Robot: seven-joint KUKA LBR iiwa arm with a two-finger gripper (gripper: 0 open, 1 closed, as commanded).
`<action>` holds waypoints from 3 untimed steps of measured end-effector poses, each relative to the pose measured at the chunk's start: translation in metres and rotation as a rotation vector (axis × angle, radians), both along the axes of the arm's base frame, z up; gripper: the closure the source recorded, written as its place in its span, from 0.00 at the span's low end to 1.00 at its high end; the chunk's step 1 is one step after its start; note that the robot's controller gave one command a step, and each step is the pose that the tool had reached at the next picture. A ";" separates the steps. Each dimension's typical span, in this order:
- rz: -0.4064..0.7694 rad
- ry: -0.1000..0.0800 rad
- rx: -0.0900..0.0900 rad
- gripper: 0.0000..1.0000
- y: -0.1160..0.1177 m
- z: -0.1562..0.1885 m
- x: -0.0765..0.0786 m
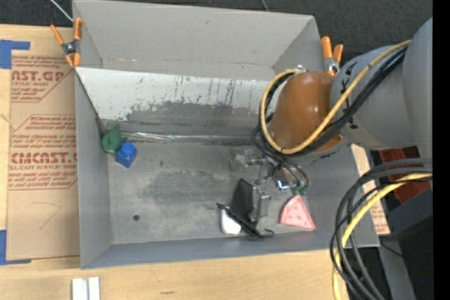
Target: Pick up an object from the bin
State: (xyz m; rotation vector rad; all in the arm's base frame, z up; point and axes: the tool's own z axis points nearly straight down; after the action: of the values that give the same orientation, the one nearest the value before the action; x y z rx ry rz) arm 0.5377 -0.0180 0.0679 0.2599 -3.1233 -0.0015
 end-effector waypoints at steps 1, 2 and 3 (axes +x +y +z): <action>0.137 -0.014 0.002 1.00 -0.005 0.002 0.000; 0.137 -0.014 0.002 1.00 -0.005 0.002 0.000; 0.176 -0.016 0.003 1.00 -0.007 0.102 -0.004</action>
Offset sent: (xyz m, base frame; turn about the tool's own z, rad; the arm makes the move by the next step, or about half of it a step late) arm 0.0000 0.0000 0.0000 0.0000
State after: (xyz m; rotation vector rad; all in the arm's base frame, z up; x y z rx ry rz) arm 0.5339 -0.0247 0.1703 0.5368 -3.1044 -0.0037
